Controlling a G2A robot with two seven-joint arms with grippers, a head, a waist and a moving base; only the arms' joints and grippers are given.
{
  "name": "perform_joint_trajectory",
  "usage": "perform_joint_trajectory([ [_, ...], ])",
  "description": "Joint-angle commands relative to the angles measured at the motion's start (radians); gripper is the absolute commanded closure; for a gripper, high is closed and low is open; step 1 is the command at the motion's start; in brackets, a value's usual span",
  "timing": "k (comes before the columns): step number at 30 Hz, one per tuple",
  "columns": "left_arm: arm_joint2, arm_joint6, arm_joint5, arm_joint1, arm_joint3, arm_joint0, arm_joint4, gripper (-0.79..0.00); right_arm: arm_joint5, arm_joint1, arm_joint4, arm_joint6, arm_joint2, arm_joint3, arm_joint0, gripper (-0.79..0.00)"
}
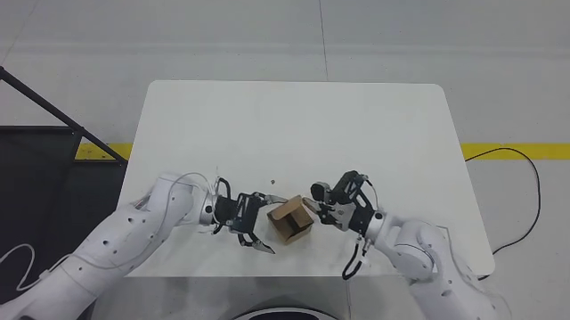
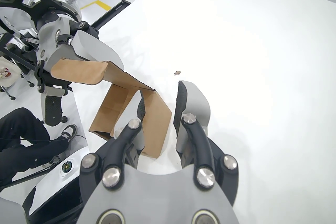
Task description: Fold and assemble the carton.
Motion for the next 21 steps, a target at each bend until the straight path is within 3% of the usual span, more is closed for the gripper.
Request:
perform_joint_trajectory([
  [1, -0.003, -0.013, 0.003, 0.000, -0.009, 0.005, -0.004, -0.785, -0.023, 0.005, -0.018, -0.027, 0.019, -0.008, -0.020, -0.314],
  [12, -0.034, -0.114, 0.028, 0.007, -0.071, 0.046, -0.028, -0.785, -0.059, 0.020, -0.250, -0.262, 0.081, -0.101, -0.132, -0.314],
  [21, -0.048, -0.147, 0.020, 0.008, -0.089, 0.059, -0.048, -0.785, -0.015, 0.021, -0.350, -0.288, 0.083, -0.146, -0.161, -0.329],
])
